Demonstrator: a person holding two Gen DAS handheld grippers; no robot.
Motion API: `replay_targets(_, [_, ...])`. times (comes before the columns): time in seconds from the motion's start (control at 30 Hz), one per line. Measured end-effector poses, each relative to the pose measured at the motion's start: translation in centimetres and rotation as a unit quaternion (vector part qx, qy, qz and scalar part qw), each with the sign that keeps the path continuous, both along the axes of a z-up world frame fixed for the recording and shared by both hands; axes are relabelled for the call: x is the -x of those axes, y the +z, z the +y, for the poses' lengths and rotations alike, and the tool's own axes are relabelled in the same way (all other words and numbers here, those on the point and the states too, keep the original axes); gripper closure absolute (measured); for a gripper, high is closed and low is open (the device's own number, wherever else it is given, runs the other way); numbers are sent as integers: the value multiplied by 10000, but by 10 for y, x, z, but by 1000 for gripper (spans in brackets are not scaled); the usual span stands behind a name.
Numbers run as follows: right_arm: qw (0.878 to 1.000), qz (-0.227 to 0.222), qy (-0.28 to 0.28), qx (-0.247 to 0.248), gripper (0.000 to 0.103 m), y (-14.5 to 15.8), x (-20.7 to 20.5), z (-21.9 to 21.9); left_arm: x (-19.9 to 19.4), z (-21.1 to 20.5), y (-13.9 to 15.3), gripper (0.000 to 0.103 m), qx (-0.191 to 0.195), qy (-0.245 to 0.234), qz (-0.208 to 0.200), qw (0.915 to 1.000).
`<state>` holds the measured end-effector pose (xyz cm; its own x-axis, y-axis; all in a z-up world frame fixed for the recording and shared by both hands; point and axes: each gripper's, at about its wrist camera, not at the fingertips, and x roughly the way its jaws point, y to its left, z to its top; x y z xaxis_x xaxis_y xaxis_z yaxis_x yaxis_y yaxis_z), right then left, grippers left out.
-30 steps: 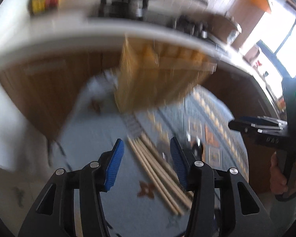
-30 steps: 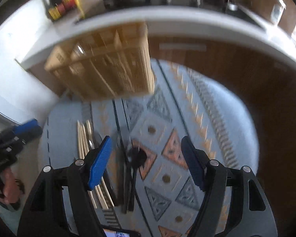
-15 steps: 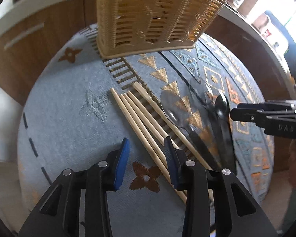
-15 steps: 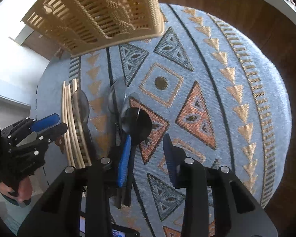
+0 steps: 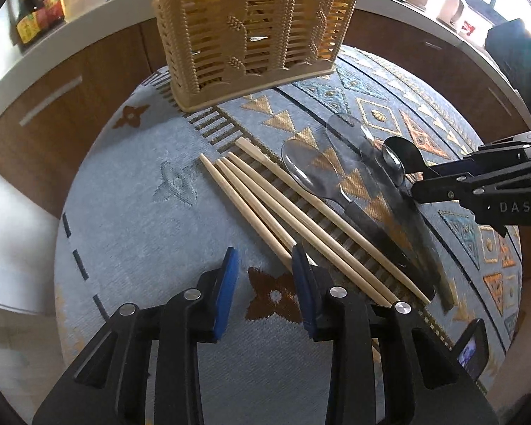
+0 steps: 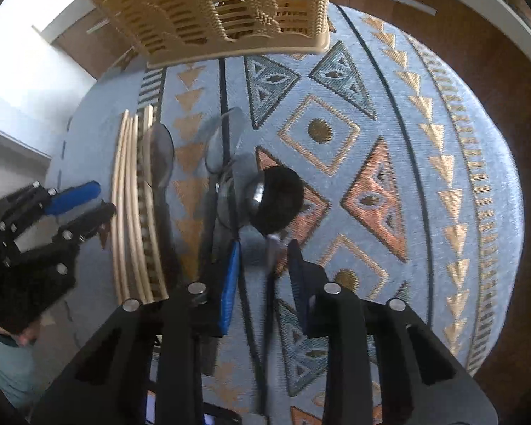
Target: Organize utensils
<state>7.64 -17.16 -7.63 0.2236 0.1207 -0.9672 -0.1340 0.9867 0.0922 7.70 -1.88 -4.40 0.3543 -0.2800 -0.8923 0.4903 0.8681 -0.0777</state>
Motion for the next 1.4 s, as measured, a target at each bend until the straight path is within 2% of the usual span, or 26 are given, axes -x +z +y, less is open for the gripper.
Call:
replay_targets(0.27, [9998, -28, 49, 213, 83, -7, 13, -8, 0, 2, 0, 72, -2, 18, 47, 10000])
replay_targets(0.4, [10000, 3, 20, 49, 83, -6, 15, -16, 0, -3, 0, 72, -110, 77, 63, 9999])
replay_targets(0.53, [9996, -62, 98, 247, 83, -2, 8, -12, 3, -9, 0, 73, -333, 45, -80, 9994])
replay_targets(0.57, [9995, -66, 106, 282, 84, -1, 8, -9, 4, -10, 0, 80, -353, 23, -103, 9993])
replay_targets(0.6, [9994, -75, 99, 328, 94, 1, 6, -1, 5, -10, 0, 86, -289, -39, -74, 9995])
replay_targets(0.63, [9990, -98, 93, 426, 96, 1, 5, -1, 7, -11, 0, 94, -292, -71, -75, 9995])
replay_targets(0.7, [9986, -186, 42, 494, 98, 2, 4, -2, 11, -11, 1, 103, -549, -102, -284, 9980])
replay_targets(0.73, [9987, -206, 20, 474, 98, 3, 5, -6, 15, -11, 1, 103, -770, -164, -496, 9957])
replay_targets(0.8, [9986, -286, -51, 439, 98, 8, 7, -14, 15, -4, -4, 103, -961, -178, -491, 9940])
replay_targets(0.93, [9987, -320, -171, 346, 98, 12, 5, -31, 7, 21, -1, 103, -533, 72, -259, 9982])
replay_targets(0.97, [9988, -303, -192, 325, 98, 11, 4, -33, 4, 27, 1, 103, -330, 114, -141, 9993])
replay_targets(1.0, [9990, -277, -206, 292, 98, 9, 3, -35, 0, 34, 2, 103, 35, 146, 69, 9999])
replay_targets(1.07, [9993, -220, -220, 215, 98, 5, 1, -39, -9, 43, 4, 103, 616, 197, 424, 9970])
replay_targets(1.1, [9994, -190, -230, 159, 98, 3, 1, -40, -13, 44, 6, 103, 866, 222, 576, 9943])
replay_targets(1.13, [9995, -171, -234, 105, 98, 2, 3, -45, -14, 43, 6, 95, 990, 265, 618, 9928])
replay_targets(1.17, [9996, -160, -241, 69, 98, 1, 3, -46, -16, 41, 7, 79, 1033, 311, 621, 9922])
replay_targets(1.23, [9996, -155, -253, 32, 98, -1, 3, -45, -20, 33, 7, 65, 881, 456, 512, 9938])
replay_targets(1.37, [9997, -160, -202, 25, 98, -2, 3, -47, -22, 12, 0, 65, 683, 473, 566, 9949])
replay_targets(1.4, [9997, -162, -181, 48, 98, -2, 2, -47, -21, 5, 0, 65, 492, 505, 429, 9966])
